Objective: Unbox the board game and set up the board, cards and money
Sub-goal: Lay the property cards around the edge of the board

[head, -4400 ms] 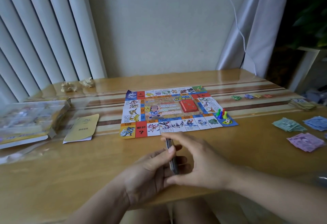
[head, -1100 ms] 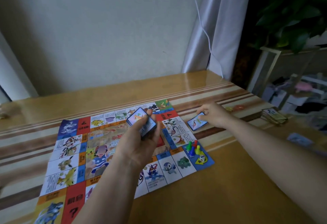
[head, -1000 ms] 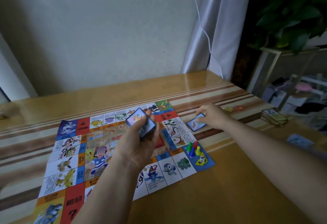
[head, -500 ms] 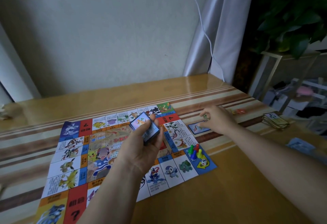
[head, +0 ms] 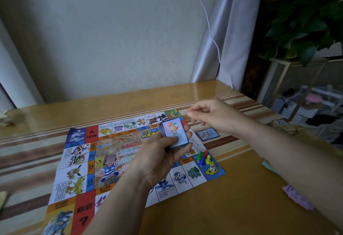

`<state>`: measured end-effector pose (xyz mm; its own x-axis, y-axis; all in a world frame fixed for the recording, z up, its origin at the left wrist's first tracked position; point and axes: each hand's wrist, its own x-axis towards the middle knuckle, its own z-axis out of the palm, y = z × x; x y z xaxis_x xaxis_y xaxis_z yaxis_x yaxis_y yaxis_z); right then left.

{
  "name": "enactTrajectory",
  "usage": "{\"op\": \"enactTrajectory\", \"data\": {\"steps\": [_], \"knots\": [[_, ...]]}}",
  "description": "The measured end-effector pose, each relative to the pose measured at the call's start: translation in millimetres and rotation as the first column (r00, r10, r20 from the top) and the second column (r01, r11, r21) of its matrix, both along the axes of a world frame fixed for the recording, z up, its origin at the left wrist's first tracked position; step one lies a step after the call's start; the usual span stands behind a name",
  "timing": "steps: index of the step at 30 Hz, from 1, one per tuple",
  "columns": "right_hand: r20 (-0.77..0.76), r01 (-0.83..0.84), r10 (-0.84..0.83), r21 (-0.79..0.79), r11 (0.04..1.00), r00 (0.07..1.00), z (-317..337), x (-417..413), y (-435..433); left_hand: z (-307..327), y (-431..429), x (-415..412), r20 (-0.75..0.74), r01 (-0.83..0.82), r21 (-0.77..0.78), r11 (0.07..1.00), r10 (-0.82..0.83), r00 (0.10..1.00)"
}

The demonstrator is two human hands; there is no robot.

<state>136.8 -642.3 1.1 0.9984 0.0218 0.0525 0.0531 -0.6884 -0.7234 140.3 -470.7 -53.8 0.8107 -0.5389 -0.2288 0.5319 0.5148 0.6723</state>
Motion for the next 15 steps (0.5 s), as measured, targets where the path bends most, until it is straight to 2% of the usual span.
{"op": "enactTrajectory", "data": {"steps": [5, 10, 15], "knots": [[-0.05, 0.001, 0.004, 0.107, 0.994, 0.999, -7, -1, 10, 0, 2, -1, 0.132, -0.001, 0.127, 0.992, -0.016, 0.991], [-0.06, 0.006, 0.001, 0.112, 0.994, 0.998, -1, 5, 21, 3, 7, 3, 0.281, -0.116, 0.178, 0.977, 0.062, 0.958], [-0.002, -0.031, 0.032, 0.073, 0.997, 0.999, 6, 17, 40, 5, 17, 10, 0.315, -0.237, 0.173, 0.956, 0.175, 0.933]]}}
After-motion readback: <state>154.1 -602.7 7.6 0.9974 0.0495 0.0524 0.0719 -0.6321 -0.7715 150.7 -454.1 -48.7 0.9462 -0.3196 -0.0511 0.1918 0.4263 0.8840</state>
